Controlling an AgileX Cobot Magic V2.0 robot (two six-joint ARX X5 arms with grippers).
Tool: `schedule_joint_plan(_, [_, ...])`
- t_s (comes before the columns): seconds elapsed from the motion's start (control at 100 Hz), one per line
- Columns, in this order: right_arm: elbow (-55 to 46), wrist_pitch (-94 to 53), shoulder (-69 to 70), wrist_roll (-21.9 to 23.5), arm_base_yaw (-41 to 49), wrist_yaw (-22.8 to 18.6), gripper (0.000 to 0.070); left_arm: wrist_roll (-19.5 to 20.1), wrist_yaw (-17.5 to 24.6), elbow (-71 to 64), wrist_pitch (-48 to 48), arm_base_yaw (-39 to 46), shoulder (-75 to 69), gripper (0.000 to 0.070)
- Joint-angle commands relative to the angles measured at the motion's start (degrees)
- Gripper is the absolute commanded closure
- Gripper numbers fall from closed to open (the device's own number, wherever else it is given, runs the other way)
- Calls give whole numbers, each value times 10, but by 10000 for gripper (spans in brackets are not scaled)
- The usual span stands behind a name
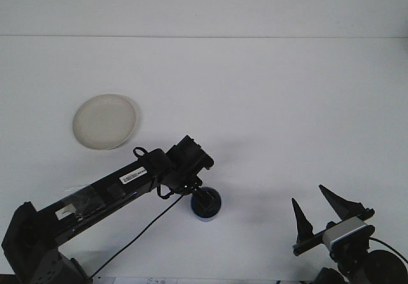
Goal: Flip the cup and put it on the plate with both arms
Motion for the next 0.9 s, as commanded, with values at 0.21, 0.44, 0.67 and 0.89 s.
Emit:
schedule_joint_plan(0.21, [4,2,-1,8,5,2,221,7,0,12,-3,-8,14,564])
schedule_joint_plan(0.44, [4,2,-1,8,5,2,221,7,0,12,-20,-8,14,694])
schedule_joint_plan(0.67, [4,2,-1,8,5,2,221,28,-7,55,-85,6,6,694])
schedule_joint_plan(0.89, [4,2,-1,8,5,2,221,59,-78,151,-157,67,-41,694])
